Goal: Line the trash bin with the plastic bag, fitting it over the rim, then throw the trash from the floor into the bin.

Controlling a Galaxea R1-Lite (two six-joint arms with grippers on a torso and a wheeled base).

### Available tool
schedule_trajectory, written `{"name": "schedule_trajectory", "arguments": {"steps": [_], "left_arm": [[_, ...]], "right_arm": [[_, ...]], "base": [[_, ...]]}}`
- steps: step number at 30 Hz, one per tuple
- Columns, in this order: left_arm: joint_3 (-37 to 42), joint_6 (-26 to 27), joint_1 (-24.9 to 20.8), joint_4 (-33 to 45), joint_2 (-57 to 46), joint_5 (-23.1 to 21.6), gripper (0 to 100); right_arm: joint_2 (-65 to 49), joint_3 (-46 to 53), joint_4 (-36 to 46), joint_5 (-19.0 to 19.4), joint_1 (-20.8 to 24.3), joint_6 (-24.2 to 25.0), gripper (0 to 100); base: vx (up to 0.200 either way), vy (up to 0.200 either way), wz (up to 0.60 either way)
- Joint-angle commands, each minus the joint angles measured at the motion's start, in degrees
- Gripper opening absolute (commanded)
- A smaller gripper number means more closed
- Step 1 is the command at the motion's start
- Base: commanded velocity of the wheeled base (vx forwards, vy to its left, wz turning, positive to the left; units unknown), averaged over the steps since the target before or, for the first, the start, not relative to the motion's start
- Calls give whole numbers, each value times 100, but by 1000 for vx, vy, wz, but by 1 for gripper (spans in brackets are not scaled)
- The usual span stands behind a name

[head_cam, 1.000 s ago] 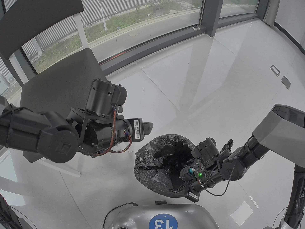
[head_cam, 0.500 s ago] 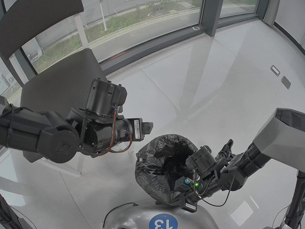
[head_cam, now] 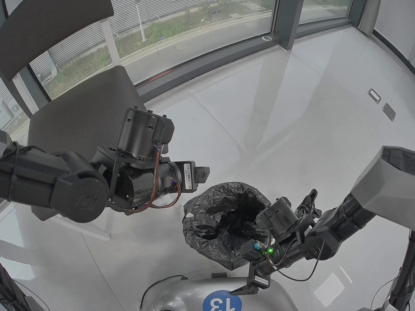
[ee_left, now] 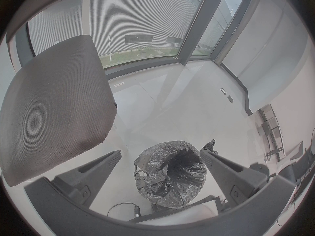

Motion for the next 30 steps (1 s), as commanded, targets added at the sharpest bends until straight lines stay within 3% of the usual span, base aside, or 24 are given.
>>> {"name": "schedule_trajectory", "arguments": {"steps": [1, 8, 10, 11, 17, 21, 30], "left_arm": [[9, -3, -1, 5, -3, 8, 100], [272, 58, -185, -4, -170, -1, 100], [281, 58, -185, -4, -179, -1, 100], [316, 67, -211, -4, -267, -1, 100], [334, 129, -106, 22, -469, -1, 100], [457, 384, 35, 14, -618, -1, 100], [466, 788, 123, -4, -741, -1, 100]], "right_arm": [[-390, 78, -50, -6, -375, 43, 100], [-1120, 421, -59, -182, -1315, 34, 100], [-1128, 430, -59, -191, -1333, 34, 100], [-1339, 614, -59, -375, -1799, 16, 100], [-1568, 896, -59, -630, -2880, -54, 100], [-1418, 1001, -59, -911, -3512, -511, 100], [-346, 702, -621, -1439, -3706, -485, 100]], "base": [[0, 0, 0], [0, 0, 0], [0, 0, 0], [0, 0, 0], [0, 0, 0], [0, 0, 0], [0, 0, 0]]}}
